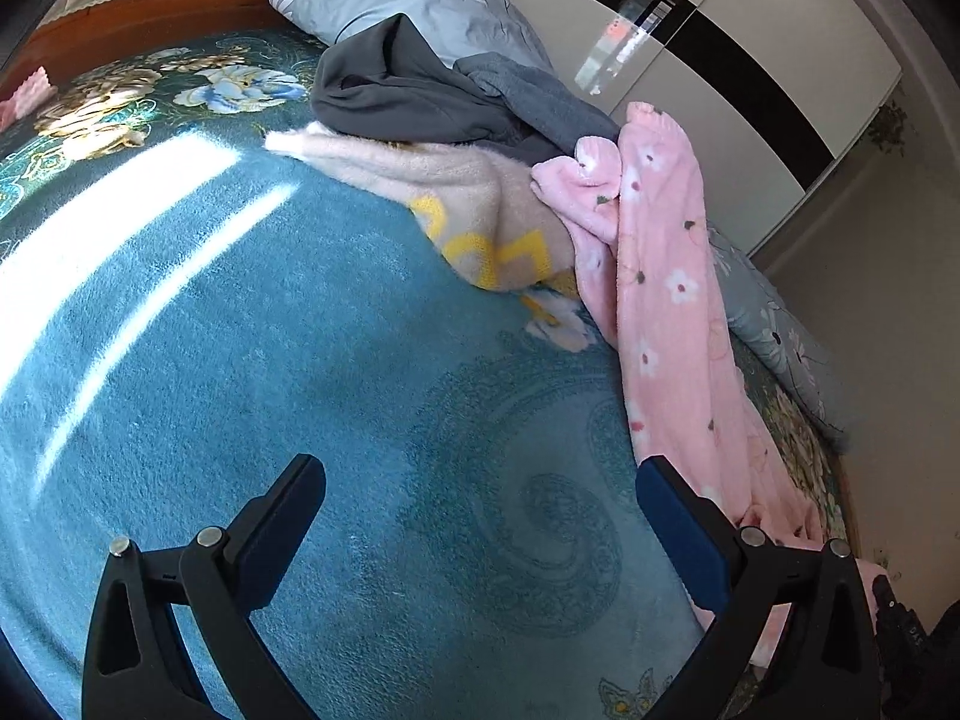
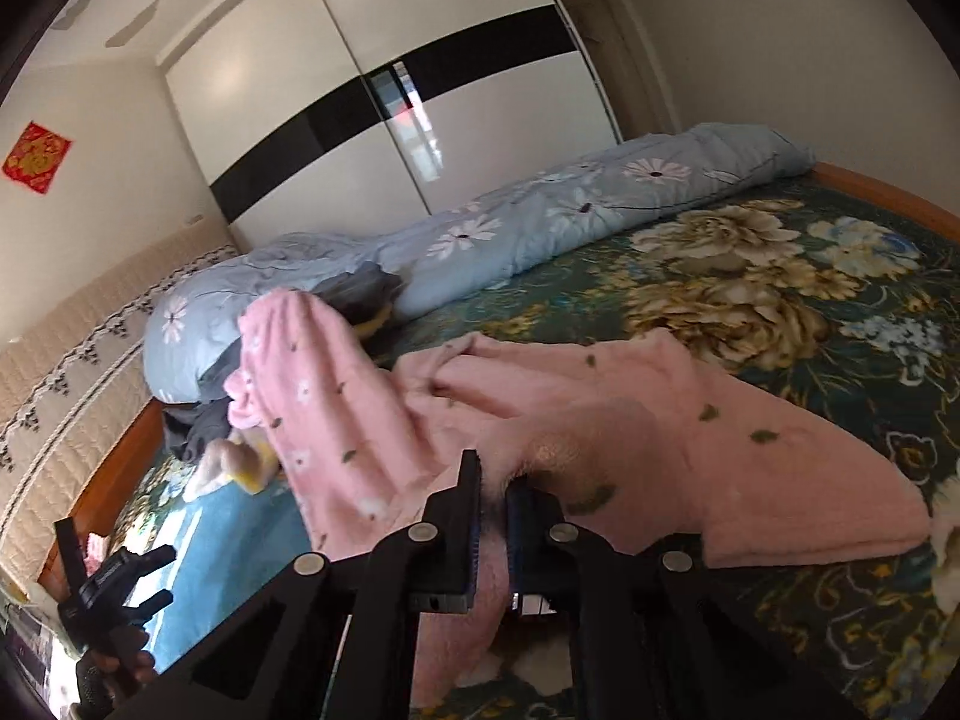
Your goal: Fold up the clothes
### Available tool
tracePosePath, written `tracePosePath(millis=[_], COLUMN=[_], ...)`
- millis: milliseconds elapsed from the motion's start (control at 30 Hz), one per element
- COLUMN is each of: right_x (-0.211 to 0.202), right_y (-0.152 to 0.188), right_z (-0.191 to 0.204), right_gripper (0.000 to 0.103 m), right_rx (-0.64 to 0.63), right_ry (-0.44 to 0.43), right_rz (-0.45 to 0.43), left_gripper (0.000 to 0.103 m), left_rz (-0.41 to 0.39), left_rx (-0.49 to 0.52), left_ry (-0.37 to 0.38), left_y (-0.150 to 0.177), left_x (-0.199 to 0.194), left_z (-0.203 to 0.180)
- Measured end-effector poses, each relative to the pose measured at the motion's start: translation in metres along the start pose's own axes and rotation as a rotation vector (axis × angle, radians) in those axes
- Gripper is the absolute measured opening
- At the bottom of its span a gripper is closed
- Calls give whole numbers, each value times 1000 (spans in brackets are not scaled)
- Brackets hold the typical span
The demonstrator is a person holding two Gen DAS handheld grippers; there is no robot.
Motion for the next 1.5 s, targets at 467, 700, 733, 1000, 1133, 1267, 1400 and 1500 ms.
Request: tracePosePath(millis=[467,700,733,1000,1133,1267,1400,1500], right_x=[-9,50,63,127,128,127,130,133], right_y=[-26,46,63,115,117,104,100,92], right_z=[-1,206,224,234,206,186,182,175], right_gripper=[62,65,65,64,13,10,10,10], right_rx=[-105,-535,-597,-699,-701,-575,-508,-413], right_ry=[273,-112,-114,15,73,40,-17,-71], right_rz=[-85,113,134,243,268,315,347,380], left_gripper=[103,103,103,103,103,103,103,102], left_rz=[-47,-67,-69,-50,-32,29,79,112], left_rx=[-36,2,0,1,43,-60,-163,-129], left_ry=[43,54,57,130,237,347,380,305], left_y=[-16,-20,-20,-38,-56,-76,-100,-111], left_x=[-6,-9,-9,6,25,70,124,158], left_z=[2,-3,-2,-10,-35,-53,-75,-91])
Point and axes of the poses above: each gripper's, at about its wrist camera, not at the fingertips, and x roughly the way its jaws point, z to its left, y to its underside, the point moved 8 cm from there along x, roughly the way its jaws point, and after that the axes turned 11 degrees about y, right-handed, at the moved point
